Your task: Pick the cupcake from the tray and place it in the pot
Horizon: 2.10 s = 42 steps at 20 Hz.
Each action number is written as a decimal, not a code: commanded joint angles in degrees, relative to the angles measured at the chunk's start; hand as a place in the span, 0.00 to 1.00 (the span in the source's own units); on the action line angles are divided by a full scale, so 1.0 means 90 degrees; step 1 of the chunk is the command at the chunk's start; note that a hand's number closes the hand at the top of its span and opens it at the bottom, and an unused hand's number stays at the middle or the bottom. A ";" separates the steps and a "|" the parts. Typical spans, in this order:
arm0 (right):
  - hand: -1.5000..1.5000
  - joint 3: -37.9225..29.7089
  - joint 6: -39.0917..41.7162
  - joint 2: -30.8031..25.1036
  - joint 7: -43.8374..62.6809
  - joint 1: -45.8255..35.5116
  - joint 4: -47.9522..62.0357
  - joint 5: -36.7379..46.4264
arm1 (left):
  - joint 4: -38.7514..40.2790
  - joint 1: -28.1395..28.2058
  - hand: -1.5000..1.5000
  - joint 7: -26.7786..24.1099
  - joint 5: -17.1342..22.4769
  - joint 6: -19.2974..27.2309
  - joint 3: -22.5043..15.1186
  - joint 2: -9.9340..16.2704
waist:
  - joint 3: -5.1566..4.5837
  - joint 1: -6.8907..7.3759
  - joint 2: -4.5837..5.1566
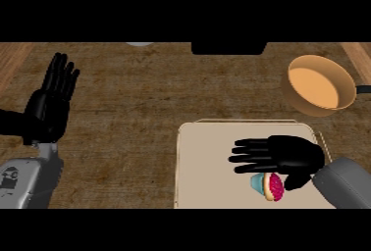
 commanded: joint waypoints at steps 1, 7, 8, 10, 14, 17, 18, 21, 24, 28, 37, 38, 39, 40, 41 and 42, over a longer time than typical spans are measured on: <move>0.00 -0.0023 -0.0070 0.0479 -0.0615 -0.0044 0.0505 0.0307 | -0.0335 0.0013 0.50 0.0293 -0.0052 0.0055 0.0073 0.0029 | 0.0023 0.0023 0.0011; 0.00 0.0053 0.0007 0.0607 -0.0541 0.0134 0.0150 0.0518 | -0.0218 0.0270 0.50 -0.0106 -0.0188 -0.0041 -0.0013 -0.0206 | 0.0021 0.0000 0.0008; 0.00 0.0209 -0.0375 0.0916 -0.0593 0.0203 0.0567 0.0636 | -0.0405 0.0152 0.50 0.0260 -0.0130 0.0049 -0.0055 -0.0220 | 0.0025 0.0033 0.0015; 0.00 0.0272 0.0173 0.0932 -0.0228 0.0066 0.0128 0.0661 | -0.0557 0.0230 0.50 0.0325 -0.0147 0.0039 -0.0027 -0.0179 | 0.0022 0.0021 0.0004; 1.00 0.0580 -0.0816 0.1013 -0.1012 0.0259 0.0255 0.1020 | -0.0306 0.0161 0.50 0.0136 -0.0249 0.0044 -0.0088 -0.0262 | 0.0030 0.0051 0.0024; 1.00 0.0604 -0.1042 0.1060 -0.1154 0.0363 0.0198 0.1047 | 0.0062 -0.0064 0.50 0.0001 -0.0229 -0.0007 0.0048 -0.0230 | 0.0029 -0.0002 0.0042; 1.00 0.0673 -0.1014 0.0998 -0.1031 0.0534 -0.0075 0.1107 | -0.0157 0.0221 0.50 -0.0132 -0.0173 -0.0094 0.0154 -0.0136 | 0.0025 0.0009 0.0015; 1.00 0.0650 -0.1066 0.0964 -0.1042 0.0650 -0.0219 0.1124 | 0.0044 0.0256 0.50 -0.0189 -0.0067 -0.0278 0.0141 -0.0182 | 0.0023 -0.0013 0.0025; 1.00 0.0381 -0.1080 0.0535 -0.1220 0.0928 -0.0588 0.0875 | -0.0287 0.0168 0.50 0.0086 -0.0323 0.0060 -0.0009 -0.0278 | 0.0025 -0.0053 0.0005; 1.00 -0.0130 -0.1602 0.0690 -0.1071 0.1081 -0.0725 0.0573 | -0.0228 0.0080 0.50 0.0142 -0.0344 0.0100 0.0100 -0.0208 | 0.0029 -0.0084 0.0011; 1.00 -0.0838 -0.0829 0.1844 0.4082 0.0915 -0.0890 0.1023 | -0.0112 0.0199 0.50 0.0032 -0.0314 0.0024 0.0203 -0.0144 | -0.0072 -0.0271 -0.0126; 1.00 -0.0888 -0.0971 0.2123 0.4600 0.0999 -0.0996 0.1100 | -0.0084 0.0170 0.50 0.0065 -0.0275 0.0050 0.0273 -0.0131 | -0.0057 -0.0349 -0.0138; 1.00 -0.0924 -0.1131 0.2405 0.5085 0.0922 -0.1088 0.1266 | -0.0100 0.0259 0.50 0.0056 -0.0292 -0.0007 0.0234 -0.0107 | -0.0055 -0.0301 -0.0162; 1.00 -0.1013 -0.1169 0.2583 0.5599 0.0878 -0.1226 0.1377 | -0.0159 0.0214 0.50 0.0195 -0.0265 0.0028 0.0242 -0.0102 | -0.0043 -0.0321 -0.0193; 1.00 -0.1135 -0.1306 0.2694 0.6062 0.0829 -0.1391 0.1558 | -0.0057 0.0328 0.50 0.0075 -0.0250 -0.0033 0.0298 -0.0068 | -0.0056 -0.0388 -0.0196; 1.00 -0.1297 -0.1408 0.2761 0.6568 0.0634 -0.1487 0.1827 | -0.0132 0.0258 0.50 0.0151 -0.0199 -0.0012 0.0347 -0.0050 | -0.0048 -0.0356 -0.0210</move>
